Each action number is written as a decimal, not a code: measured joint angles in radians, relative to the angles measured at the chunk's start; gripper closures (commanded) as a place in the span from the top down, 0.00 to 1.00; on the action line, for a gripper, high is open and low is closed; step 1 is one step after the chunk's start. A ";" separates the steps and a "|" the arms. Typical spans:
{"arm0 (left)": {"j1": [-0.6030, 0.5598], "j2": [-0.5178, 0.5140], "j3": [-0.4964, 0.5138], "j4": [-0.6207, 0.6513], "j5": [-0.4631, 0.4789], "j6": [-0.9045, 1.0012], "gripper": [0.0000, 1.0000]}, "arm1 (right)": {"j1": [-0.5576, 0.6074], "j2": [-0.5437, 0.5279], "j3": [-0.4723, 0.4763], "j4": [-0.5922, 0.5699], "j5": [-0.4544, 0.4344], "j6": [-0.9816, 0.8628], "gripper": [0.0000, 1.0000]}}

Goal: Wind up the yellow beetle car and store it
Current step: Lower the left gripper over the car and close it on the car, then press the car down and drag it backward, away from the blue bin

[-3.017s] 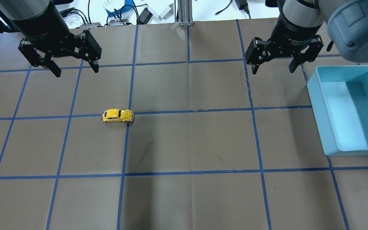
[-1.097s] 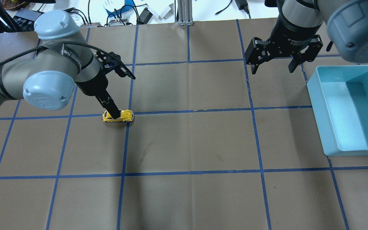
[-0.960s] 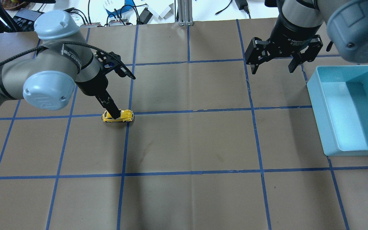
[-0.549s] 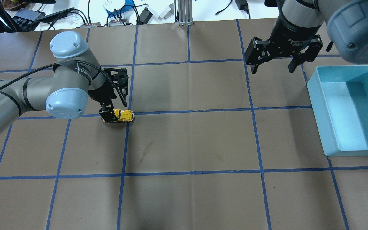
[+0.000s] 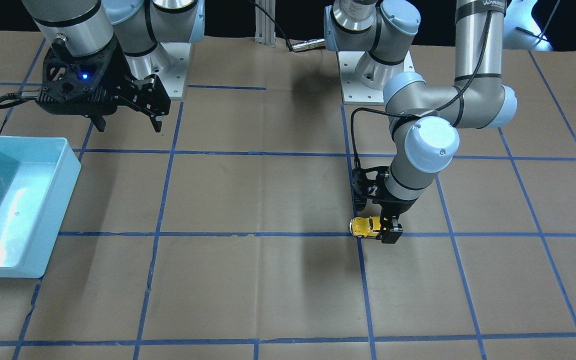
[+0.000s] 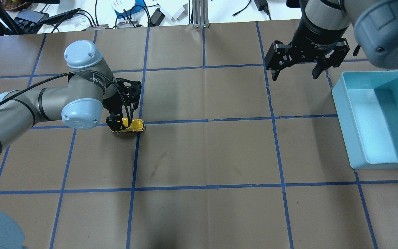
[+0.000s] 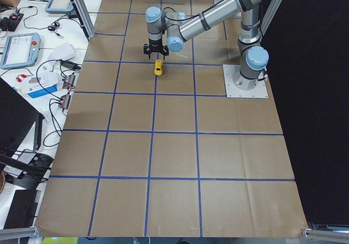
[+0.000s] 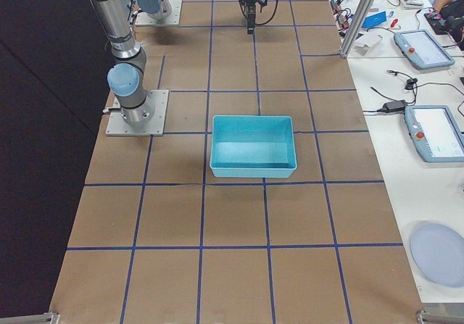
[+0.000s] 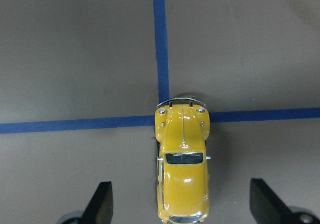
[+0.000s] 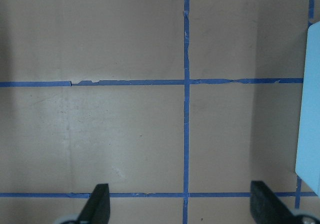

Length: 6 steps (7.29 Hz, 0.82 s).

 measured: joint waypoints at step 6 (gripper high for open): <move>0.019 -0.023 -0.021 0.001 0.000 -0.013 0.63 | 0.001 0.000 0.000 -0.003 0.000 0.000 1.00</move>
